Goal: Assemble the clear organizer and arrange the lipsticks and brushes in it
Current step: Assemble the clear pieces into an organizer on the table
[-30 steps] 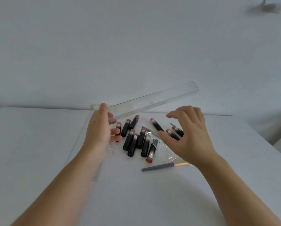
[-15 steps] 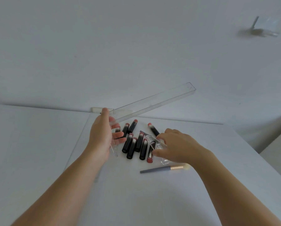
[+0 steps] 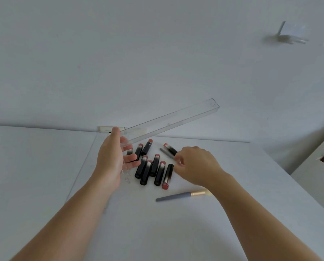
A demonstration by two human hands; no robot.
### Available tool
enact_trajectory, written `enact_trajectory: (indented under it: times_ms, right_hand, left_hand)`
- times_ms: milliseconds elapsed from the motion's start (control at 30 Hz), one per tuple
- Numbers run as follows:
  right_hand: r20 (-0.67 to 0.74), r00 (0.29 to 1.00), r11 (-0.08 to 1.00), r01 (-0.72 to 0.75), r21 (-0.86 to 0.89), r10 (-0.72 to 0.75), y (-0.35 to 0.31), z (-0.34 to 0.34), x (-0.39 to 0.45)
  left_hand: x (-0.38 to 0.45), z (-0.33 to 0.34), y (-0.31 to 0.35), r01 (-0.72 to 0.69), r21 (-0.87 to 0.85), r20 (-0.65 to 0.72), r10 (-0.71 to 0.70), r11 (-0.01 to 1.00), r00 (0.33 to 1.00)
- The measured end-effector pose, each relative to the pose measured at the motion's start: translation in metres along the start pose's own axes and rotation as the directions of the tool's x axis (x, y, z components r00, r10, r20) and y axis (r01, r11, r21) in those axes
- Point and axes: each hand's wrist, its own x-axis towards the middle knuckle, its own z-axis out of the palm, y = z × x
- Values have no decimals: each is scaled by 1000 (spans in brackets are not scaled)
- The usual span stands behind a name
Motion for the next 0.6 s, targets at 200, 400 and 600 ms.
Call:
enact_trajectory:
  times_ms: [200,400,600]
  right_hand:
    - [-215,950,925,-138,353,224,18,-12,-14]
    - [-76,925,571,-164,804,373,39,-22,-28]
    - [31,962,-168,15,986,271,73,-18,-38]
  left_hand:
    - [0,0,0,-3,-10,-3,3,1000,1000]
    - [-1,-1,0,6,-36,5,-6,999,1000]
    - [1,-5,-2,4,-51,34,-3,999,999]
